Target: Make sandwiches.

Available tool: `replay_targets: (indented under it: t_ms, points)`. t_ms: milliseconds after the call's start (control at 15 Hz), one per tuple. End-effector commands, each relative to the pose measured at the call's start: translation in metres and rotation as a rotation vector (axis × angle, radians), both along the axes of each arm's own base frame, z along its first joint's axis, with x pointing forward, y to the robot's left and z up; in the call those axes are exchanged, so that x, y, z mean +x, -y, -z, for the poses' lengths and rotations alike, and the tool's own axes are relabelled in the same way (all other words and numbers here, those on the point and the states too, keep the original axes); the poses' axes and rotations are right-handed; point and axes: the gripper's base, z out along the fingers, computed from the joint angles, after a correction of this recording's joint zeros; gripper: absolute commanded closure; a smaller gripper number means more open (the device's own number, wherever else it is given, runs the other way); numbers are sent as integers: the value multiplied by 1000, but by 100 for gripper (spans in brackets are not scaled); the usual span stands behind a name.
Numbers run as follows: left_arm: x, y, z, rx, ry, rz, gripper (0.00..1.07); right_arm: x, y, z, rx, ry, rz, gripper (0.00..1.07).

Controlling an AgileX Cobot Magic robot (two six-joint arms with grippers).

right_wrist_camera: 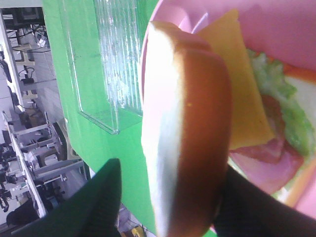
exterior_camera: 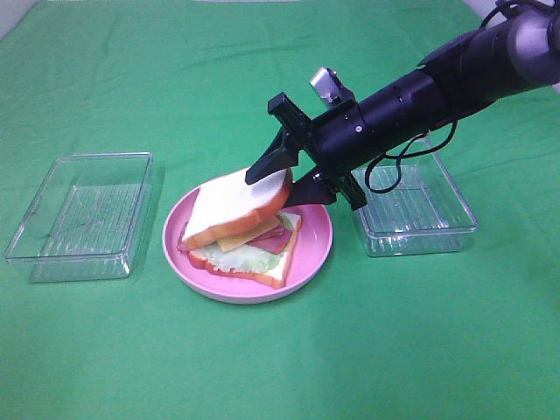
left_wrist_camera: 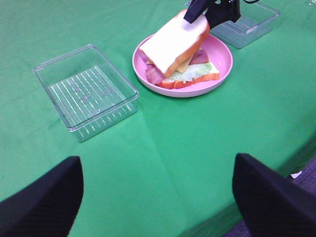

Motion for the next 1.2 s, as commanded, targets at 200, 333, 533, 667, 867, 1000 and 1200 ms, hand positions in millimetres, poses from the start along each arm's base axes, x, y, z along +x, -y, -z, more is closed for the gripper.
replay_targets:
  t_ms: [200,333,533,667,867,1000,1200]
  points:
    - [-3,-1,0,-20,21,5,27,-8,2,2,-21,-27,-84,39]
    - [-3,-1,0,-20,21,5,27,-12,5,-7,-57,-7,-120,39]
    - [-3,-1,0,-20,21,5,27,-15,11,-16,-129,14,-145,39]
    - [-3,-1,0,-20,21,5,27,-18,15,-21,-183,45,-182,39]
    - [-3,-1,0,-20,21,5,27,-23,24,-38,-268,96,-209,39]
    - [-3,-1,0,-20,21,5,27,-27,30,-53,-325,142,-233,39]
    - [-3,-1,0,-20,21,5,27,-40,39,-86,-370,219,-264,39]
